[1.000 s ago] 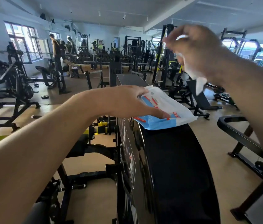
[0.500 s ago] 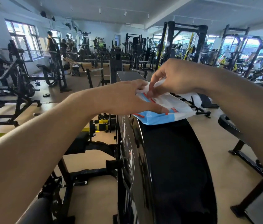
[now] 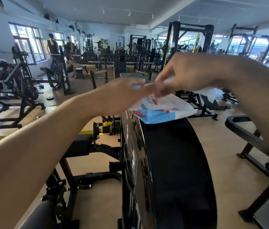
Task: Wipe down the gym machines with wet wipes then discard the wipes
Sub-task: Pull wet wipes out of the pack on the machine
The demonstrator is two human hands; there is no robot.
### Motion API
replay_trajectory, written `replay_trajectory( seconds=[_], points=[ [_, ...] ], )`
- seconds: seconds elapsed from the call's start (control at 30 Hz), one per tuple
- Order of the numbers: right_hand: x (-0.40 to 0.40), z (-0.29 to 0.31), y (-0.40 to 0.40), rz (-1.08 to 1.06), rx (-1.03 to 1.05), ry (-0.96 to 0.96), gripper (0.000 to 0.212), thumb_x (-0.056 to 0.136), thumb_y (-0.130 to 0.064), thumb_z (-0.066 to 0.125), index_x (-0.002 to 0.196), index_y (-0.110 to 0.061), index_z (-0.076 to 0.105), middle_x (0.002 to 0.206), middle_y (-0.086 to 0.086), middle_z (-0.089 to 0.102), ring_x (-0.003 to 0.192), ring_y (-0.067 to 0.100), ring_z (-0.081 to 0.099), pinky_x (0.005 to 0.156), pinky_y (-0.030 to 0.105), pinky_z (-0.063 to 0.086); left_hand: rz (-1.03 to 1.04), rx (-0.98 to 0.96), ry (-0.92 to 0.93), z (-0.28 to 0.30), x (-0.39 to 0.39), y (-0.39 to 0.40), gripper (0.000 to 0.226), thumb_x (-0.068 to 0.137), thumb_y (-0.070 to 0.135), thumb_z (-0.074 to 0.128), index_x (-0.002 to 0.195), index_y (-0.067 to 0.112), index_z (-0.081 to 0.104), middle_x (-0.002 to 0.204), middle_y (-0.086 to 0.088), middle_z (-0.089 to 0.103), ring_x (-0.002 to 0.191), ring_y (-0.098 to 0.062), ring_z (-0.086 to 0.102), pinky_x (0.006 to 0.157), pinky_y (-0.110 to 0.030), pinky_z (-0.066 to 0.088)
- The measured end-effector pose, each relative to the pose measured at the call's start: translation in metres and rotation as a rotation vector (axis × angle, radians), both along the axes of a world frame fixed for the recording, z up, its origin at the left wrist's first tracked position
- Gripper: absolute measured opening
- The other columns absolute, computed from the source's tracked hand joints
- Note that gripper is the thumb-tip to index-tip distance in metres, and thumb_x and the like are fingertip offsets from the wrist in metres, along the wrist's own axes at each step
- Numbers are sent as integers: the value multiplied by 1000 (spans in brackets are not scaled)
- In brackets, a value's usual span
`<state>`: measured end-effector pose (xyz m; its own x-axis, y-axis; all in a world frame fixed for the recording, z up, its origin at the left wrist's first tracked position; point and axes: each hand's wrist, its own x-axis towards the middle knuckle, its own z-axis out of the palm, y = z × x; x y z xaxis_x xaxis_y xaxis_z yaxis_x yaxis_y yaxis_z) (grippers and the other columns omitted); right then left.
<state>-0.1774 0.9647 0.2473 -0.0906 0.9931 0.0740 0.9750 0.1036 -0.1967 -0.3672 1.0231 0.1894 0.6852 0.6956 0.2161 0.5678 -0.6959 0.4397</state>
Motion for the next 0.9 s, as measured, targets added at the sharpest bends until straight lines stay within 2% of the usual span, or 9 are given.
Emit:
replay_trajectory(
  seconds=[0.07,0.13,0.23,0.3,0.43,0.57,0.67,0.77,0.9],
  points=[
    [5,7,-3,-22,96,0,14,83,-52,75,94,-45,76,94,-35,54,93,-13,47,87,28,30,74,-4,-240,4,-12,4,50,101,63,33,138,37,54,95,21,56,84,7,49,78,-10,39],
    [7,9,-3,-51,50,-117,15,82,-54,76,92,-43,77,99,-30,60,99,-2,55,92,31,31,208,-8,-409,1,-25,9,29,102,60,36,110,43,57,101,13,62,93,-7,59,90,-31,49],
    [5,1,-1,-105,-37,-146,20,76,-58,78,88,-41,77,104,-22,66,101,5,57,89,34,37,372,-13,-533,-17,-39,7,46,100,65,37,87,28,61,85,3,73,85,-23,70,89,-49,54],
    [6,-2,0,-120,-44,-85,25,72,-59,80,87,-40,78,100,-23,66,97,0,55,87,34,38,303,-114,-655,-23,-39,-1,52,100,61,40,76,23,66,73,1,73,75,-22,70,89,-52,56],
    [7,0,-1,-100,-67,-34,29,72,-61,78,90,-37,79,99,-17,72,97,3,61,88,34,42,83,-129,-912,-17,-23,-9,28,102,49,48,112,27,62,94,5,77,91,-15,73,91,-43,57],
    [17,8,-10,-68,-105,-47,37,68,-69,66,94,-45,79,87,-15,75,92,10,66,84,34,47,-84,-52,-703,-12,-3,-12,22,98,40,52,109,40,71,110,17,74,106,-4,68,101,-38,51],
    [31,15,-15,-128,71,-29,15,89,-49,69,101,-43,75,116,-10,72,103,12,59,92,32,36,-58,-8,-385,-18,6,-20,28,104,47,45,109,47,72,110,18,73,90,-5,68,85,-34,54],
    [37,15,-13,-176,275,86,17,93,-40,70,107,-33,75,132,-1,66,104,13,50,96,32,27,-42,46,-215,-21,9,-24,40,101,52,43,112,33,76,102,3,75,71,-7,62,70,-29,48],
    [14,18,-8,-64,367,111,20,94,-37,70,110,-27,75,129,-1,67,100,12,55,96,28,28,-50,100,-163,-19,8,-20,40,102,51,46,110,26,76,112,-5,73,95,-19,66,88,-45,53]
  ],
)
